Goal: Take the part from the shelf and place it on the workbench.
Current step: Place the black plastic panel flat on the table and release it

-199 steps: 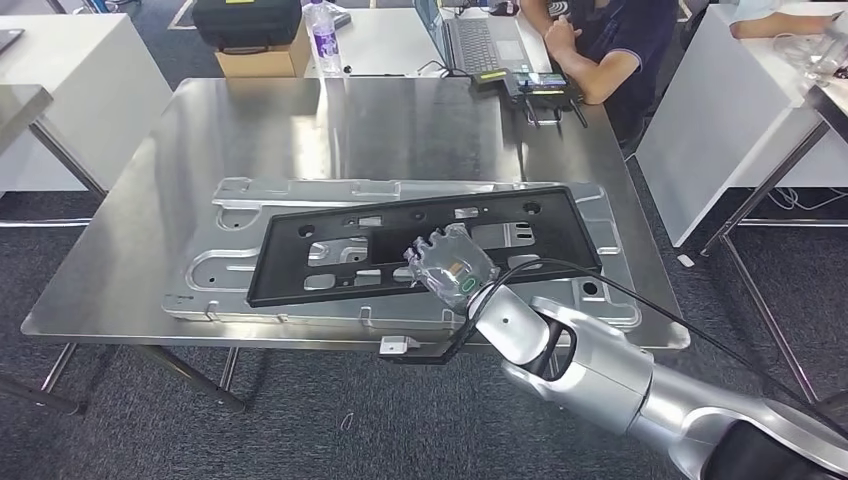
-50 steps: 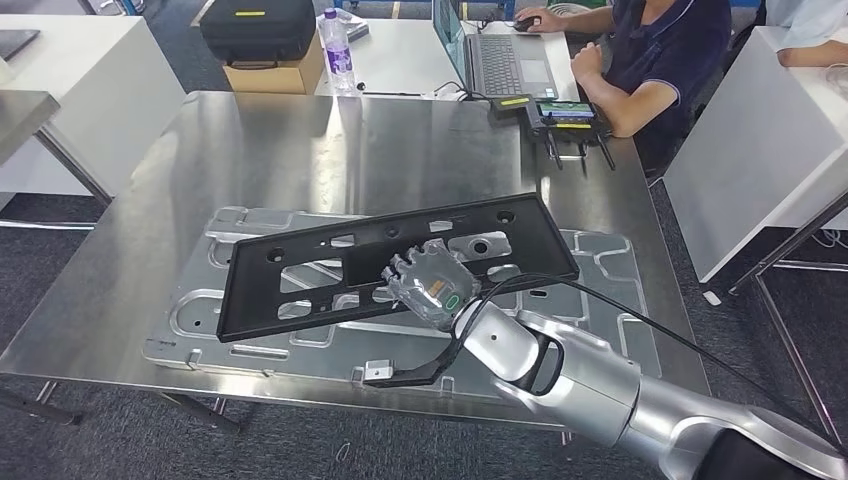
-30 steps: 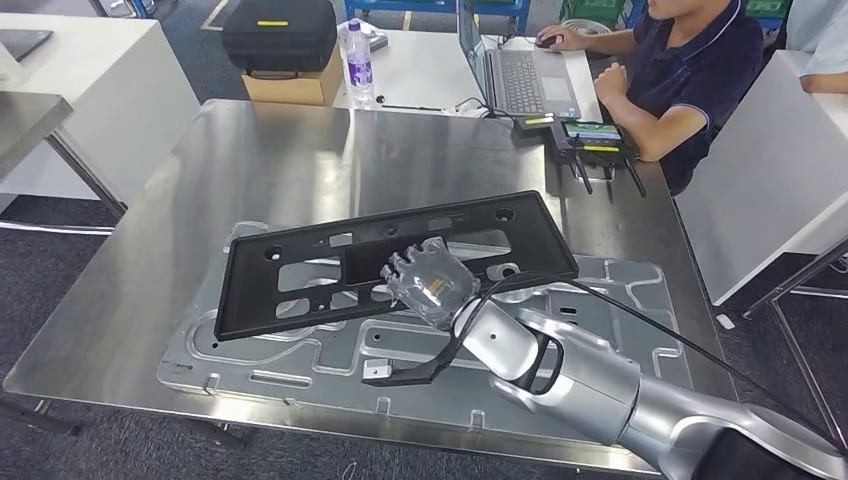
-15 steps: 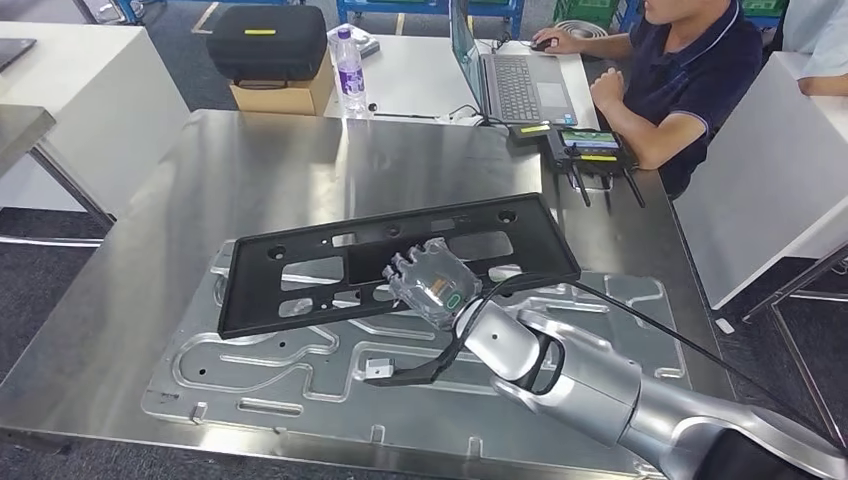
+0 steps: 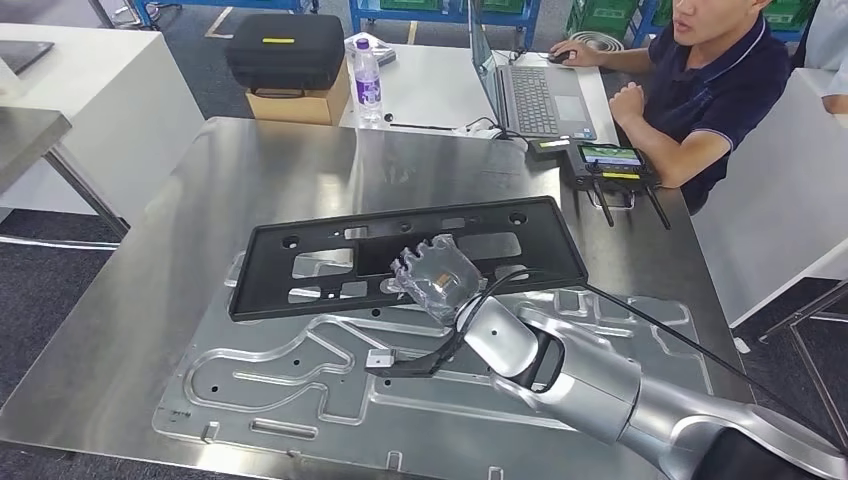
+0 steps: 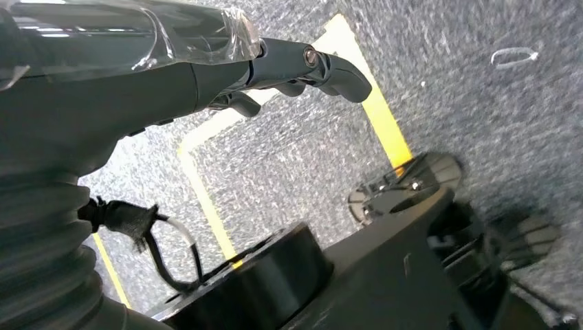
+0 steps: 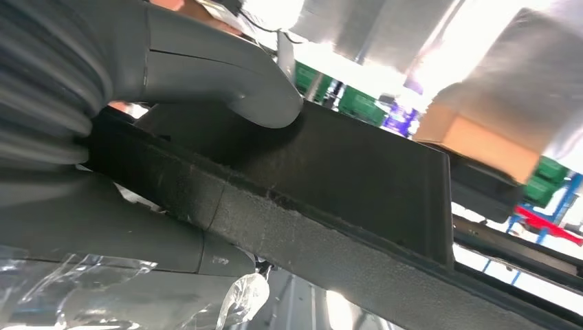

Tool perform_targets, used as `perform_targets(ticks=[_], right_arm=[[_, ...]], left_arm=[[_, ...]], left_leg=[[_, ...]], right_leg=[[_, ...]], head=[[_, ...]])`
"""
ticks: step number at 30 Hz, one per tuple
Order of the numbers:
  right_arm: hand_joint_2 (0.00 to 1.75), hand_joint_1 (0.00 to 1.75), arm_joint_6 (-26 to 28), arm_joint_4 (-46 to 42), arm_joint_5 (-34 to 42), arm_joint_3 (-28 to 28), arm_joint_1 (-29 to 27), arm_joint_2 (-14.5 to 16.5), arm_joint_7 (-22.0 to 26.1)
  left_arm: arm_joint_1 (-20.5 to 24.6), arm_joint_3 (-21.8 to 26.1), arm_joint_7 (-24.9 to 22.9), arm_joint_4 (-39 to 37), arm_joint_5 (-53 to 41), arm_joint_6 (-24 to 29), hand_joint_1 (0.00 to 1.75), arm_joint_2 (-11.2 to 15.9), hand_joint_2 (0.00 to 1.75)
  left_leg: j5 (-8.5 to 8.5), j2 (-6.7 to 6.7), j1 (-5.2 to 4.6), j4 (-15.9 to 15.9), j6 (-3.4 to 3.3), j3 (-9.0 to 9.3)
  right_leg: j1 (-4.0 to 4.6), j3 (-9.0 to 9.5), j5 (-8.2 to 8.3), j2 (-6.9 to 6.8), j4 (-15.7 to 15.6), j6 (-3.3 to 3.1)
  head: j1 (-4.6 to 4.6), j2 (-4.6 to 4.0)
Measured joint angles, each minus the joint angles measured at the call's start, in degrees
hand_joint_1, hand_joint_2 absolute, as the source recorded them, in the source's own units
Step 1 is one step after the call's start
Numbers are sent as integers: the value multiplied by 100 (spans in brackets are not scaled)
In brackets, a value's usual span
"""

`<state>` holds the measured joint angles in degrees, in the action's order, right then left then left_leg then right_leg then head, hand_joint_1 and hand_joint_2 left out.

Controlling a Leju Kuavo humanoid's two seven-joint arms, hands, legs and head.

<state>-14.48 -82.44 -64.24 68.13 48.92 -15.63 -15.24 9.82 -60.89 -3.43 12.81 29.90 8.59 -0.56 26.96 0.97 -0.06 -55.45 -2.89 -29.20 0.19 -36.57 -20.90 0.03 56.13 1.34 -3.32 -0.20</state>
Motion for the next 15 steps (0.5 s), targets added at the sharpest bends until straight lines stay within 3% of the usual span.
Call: perform_targets(ticks=[5, 9, 13, 15], right_arm=[[175, 175, -187, 64, 63, -30, 9, -16, -230], [0, 0, -187, 91, 70, -35, 9, -25, -259], [0, 0, -186, 97, 81, -44, 10, -28, -261], [0, 0, -181, 105, 108, -52, 16, -33, -252]], left_arm=[[-4, 6, 90, 0, -14, -22, 0, -1, 175], [4, 4, 104, 0, -66, -24, 0, -1, 175], [6, 5, 124, 0, -75, -26, 0, 2, 175], [9, 6, 159, 0, -79, -23, 0, 5, 87]], left_leg=[[24, -15, -2, 40, -13, 8], [20, -22, -1, 83, -6, 28], [14, -23, -1, 98, 6, 29], [2, -24, 0, 115, 32, 30]], right_leg=[[11, -9, -23, 20, -48, 17], [13, -12, -38, 25, -48, -5], [15, -12, -43, 25, -48, -16], [18, -11, -44, 24, -47, -33]], head=[[0, 0], [0, 0], [0, 0], [0, 0]])
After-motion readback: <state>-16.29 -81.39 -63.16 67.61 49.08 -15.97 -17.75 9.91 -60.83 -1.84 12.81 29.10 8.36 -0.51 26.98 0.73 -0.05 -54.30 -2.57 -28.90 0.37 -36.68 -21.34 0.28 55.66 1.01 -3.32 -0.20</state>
